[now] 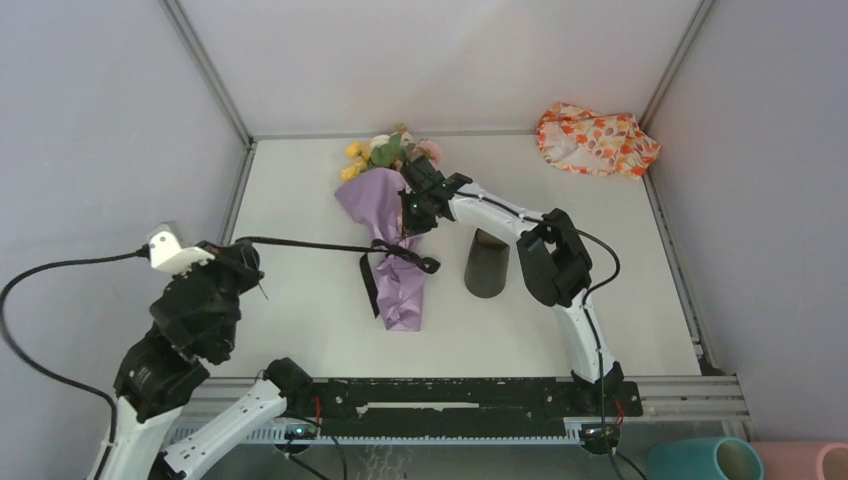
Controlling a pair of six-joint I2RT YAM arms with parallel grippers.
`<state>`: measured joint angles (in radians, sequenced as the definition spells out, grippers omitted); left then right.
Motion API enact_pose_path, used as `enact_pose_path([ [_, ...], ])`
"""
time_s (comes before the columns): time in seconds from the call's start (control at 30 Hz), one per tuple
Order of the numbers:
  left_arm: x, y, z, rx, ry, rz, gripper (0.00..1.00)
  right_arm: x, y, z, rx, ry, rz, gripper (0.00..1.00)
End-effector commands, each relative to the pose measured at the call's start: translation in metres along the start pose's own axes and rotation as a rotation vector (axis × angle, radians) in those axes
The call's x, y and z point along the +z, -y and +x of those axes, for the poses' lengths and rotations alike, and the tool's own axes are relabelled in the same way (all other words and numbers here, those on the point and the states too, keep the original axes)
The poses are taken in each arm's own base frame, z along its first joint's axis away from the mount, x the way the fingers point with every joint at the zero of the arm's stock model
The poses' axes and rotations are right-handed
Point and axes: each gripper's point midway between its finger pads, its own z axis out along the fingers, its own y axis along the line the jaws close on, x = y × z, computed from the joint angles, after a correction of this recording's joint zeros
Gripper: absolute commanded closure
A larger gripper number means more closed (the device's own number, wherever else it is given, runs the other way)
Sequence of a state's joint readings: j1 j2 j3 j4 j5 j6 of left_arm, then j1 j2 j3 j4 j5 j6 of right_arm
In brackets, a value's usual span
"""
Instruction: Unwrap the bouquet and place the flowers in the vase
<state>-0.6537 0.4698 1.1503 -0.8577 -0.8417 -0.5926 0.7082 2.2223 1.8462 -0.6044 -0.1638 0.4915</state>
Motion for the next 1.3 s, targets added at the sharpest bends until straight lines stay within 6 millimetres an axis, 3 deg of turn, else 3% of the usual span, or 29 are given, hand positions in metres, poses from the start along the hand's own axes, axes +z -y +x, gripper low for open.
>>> enact_pose_path([
  [0.0,0.017,-0.009,0.029,0.033,-0.021,-0.091,0.97,-0.057,-0.011,-0.030,-0.127,0.157,0.076,0.85],
  [0.2,0.031,-0.015,0.067,0.089,-0.083,-0.135,0.97,-0.097,-0.028,-0.029,-0.193,0.232,0.089,0.61],
  [0.33,0.035,-0.015,0.078,0.104,-0.100,-0.138,0.97,-0.101,-0.042,-0.013,-0.254,0.226,0.086,0.49],
  [0.6,0.036,-0.020,0.097,0.104,-0.141,-0.145,0.97,-0.067,-0.069,0.032,-0.361,0.098,0.033,0.48],
  [0.73,0.036,-0.028,0.109,0.115,-0.163,-0.171,0.97,-0.042,-0.079,0.046,-0.442,0.067,0.089,0.47],
  [0.9,0.036,-0.030,0.117,0.122,-0.186,-0.174,0.98,-0.027,-0.068,0.034,-0.427,0.086,0.159,0.48],
  [1.27,0.036,-0.031,0.121,0.122,-0.186,-0.173,0.98,-0.029,-0.048,0.009,-0.420,0.144,0.224,0.52],
])
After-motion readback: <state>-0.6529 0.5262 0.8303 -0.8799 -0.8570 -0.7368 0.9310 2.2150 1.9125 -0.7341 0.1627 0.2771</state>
